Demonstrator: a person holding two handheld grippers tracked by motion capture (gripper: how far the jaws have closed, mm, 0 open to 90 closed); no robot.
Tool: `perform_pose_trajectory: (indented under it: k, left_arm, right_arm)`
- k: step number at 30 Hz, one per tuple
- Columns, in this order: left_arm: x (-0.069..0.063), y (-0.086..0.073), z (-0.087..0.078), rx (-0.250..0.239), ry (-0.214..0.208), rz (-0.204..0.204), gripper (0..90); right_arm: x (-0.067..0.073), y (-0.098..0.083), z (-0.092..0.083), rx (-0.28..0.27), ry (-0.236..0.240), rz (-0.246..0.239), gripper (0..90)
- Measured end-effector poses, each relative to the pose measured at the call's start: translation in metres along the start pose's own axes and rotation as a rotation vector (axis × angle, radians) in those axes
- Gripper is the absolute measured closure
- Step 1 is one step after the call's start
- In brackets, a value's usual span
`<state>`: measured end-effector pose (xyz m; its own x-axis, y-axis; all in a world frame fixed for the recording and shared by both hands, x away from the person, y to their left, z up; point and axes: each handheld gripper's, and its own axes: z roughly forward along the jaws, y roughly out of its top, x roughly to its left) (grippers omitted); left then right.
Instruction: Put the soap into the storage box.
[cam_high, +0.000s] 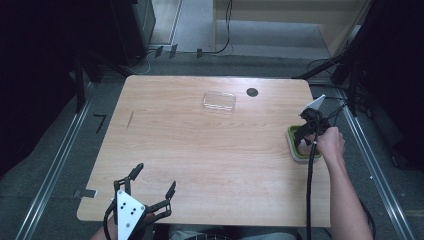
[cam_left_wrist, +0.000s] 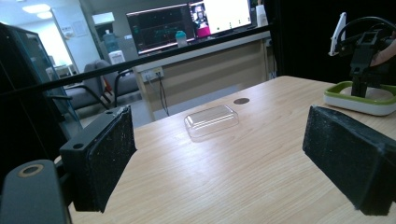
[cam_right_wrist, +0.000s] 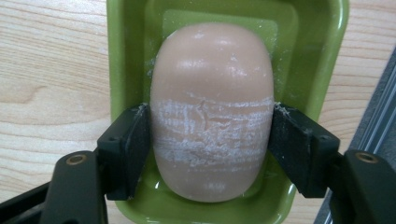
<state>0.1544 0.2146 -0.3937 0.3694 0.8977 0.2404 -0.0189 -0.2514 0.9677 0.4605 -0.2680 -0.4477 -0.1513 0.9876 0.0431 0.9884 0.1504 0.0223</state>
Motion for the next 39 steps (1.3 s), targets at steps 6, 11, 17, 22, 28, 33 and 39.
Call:
perform_pose_trajectory:
  k: [6, 11, 17, 22, 28, 33, 39]
  left_arm:
    - [-0.001, 0.000, 0.001, 0.002, -0.006, 0.006, 9.9]
    - [0.000, 0.000, 0.000, 0.001, -0.005, 0.002, 9.9]
    - [0.000, 0.000, -0.002, -0.003, -0.003, 0.000, 9.9]
    - [0.000, 0.000, -0.003, -0.002, -0.007, 0.006, 9.9]
    - [-0.001, 0.000, -0.003, -0.006, -0.009, 0.003, 9.9]
    - [-0.001, 0.000, -0.002, -0.006, -0.011, 0.005, 9.9]
    - [-0.001, 0.000, -0.002, -0.005, -0.012, 0.007, 9.9]
  right_arm:
    - [0.003, -0.004, -0.006, -0.019, -0.017, -0.013, 22.6]
    - [0.004, -0.009, -0.013, -0.035, -0.025, -0.031, 15.8]
    - [0.008, -0.017, -0.021, -0.048, -0.027, -0.053, 14.1]
    - [0.016, -0.024, -0.026, -0.055, -0.026, -0.082, 12.6]
    - [0.025, -0.034, -0.030, -0.055, -0.032, -0.120, 10.6]
    - [0.036, -0.045, -0.031, -0.049, -0.032, -0.163, 8.7]
    - [0.051, -0.063, -0.031, -0.045, -0.032, -0.223, 6.2]
